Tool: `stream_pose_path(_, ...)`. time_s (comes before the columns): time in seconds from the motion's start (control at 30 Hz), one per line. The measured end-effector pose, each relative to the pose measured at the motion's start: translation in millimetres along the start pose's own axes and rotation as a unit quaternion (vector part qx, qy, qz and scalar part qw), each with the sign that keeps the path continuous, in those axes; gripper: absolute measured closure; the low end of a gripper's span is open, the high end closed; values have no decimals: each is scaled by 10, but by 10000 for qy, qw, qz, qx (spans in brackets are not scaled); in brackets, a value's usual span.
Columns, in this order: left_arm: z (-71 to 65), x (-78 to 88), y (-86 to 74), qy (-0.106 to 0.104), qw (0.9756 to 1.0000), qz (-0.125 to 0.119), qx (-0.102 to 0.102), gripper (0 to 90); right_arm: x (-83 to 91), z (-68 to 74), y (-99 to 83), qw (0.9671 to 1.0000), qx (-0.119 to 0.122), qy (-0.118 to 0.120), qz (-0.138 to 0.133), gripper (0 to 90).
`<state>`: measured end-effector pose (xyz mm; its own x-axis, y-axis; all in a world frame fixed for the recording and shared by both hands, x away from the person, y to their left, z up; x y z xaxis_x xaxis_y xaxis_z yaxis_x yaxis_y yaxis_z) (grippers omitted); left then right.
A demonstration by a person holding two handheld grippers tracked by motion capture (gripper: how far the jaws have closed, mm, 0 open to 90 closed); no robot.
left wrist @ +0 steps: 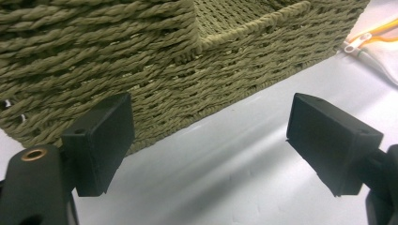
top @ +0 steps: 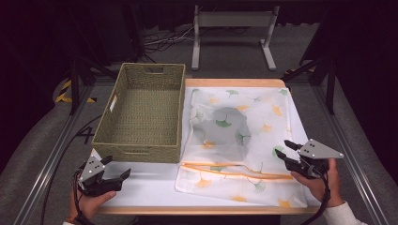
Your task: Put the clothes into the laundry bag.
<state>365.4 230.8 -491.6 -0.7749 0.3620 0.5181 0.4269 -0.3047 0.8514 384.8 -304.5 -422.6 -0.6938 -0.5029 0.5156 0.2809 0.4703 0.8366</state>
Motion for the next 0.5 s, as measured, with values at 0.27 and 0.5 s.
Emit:
stream_pose_path(0.27,84,34,-44,7,9998,-108,153,137,-61,-240,-272,9996,-197,-188,12,398)
stream_pose_path(0.5,71,30,-43,21,9998,-126,131,98,-82,-351,-572,9980,-574,-243,77,249)
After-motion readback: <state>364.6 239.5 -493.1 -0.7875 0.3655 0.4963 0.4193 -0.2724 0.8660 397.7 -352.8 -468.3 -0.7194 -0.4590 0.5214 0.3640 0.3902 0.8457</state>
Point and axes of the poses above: each handheld gripper's, and its own axes: x roughly backward along the jaws, y roughly out of its top, z roughly to its left, the point moved 9 cm from there along -x, roughly forward along the jaws, and after that the axes turned 8 degrees about y, right-handed, at the moved point
